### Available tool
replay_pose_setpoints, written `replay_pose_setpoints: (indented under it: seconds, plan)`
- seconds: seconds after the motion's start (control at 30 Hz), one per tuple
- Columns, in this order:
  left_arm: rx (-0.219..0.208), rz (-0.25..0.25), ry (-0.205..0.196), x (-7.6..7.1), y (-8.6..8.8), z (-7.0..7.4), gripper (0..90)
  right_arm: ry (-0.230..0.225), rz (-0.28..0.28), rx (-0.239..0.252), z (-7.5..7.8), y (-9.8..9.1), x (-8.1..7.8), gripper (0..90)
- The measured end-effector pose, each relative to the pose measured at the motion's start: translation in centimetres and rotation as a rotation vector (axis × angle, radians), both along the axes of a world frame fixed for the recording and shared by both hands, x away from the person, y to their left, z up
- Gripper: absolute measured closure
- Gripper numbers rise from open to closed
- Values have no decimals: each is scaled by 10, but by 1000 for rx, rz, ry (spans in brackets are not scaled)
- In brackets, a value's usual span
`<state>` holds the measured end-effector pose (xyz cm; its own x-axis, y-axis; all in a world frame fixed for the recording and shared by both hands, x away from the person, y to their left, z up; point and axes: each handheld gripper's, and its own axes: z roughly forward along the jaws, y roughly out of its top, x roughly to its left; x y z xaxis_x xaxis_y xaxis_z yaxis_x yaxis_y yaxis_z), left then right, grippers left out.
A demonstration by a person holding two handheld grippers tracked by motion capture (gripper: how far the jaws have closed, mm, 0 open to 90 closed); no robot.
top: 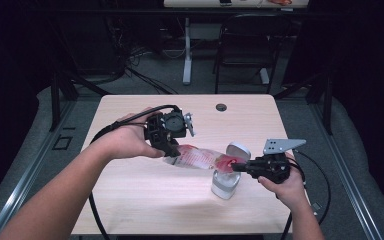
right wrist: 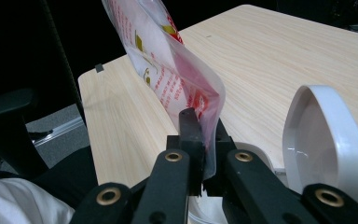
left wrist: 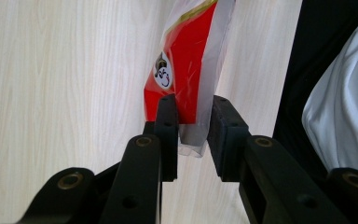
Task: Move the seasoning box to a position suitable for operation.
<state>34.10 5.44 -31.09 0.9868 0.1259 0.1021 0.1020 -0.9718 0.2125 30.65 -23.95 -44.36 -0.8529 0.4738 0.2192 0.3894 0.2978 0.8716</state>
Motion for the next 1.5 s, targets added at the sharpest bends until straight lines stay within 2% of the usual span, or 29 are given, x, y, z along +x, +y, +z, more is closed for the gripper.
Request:
replay_pose_setpoints:
  seconds: [0.07,0.1,0.3,0.4,0.53,0.73,0.8,1.5]
  plan:
    - [-1,-1,6,0,0,0,749,3,3,0,0,0,0,895]
    - [10,-6,-7,0,-1,1,749,4,1,2,0,0,0,895]
    - [-5,-4,-14,-1,-3,2,750,5,-4,-12,0,0,-1,895]
    - [-2,-6,-4,0,-3,3,750,6,-3,-12,0,-1,-1,895]
    - [3,-9,-13,0,-4,3,750,7,-1,-13,0,-1,-1,895]
    - [-3,-13,-10,-1,-5,4,751,8,2,-14,0,-2,-1,895]
    - [7,-16,-9,-1,-5,5,751,8,1,-15,-1,-2,0,895]
    - [-19,-27,-3,-2,-9,8,767,18,0,-12,-3,-5,0,895]
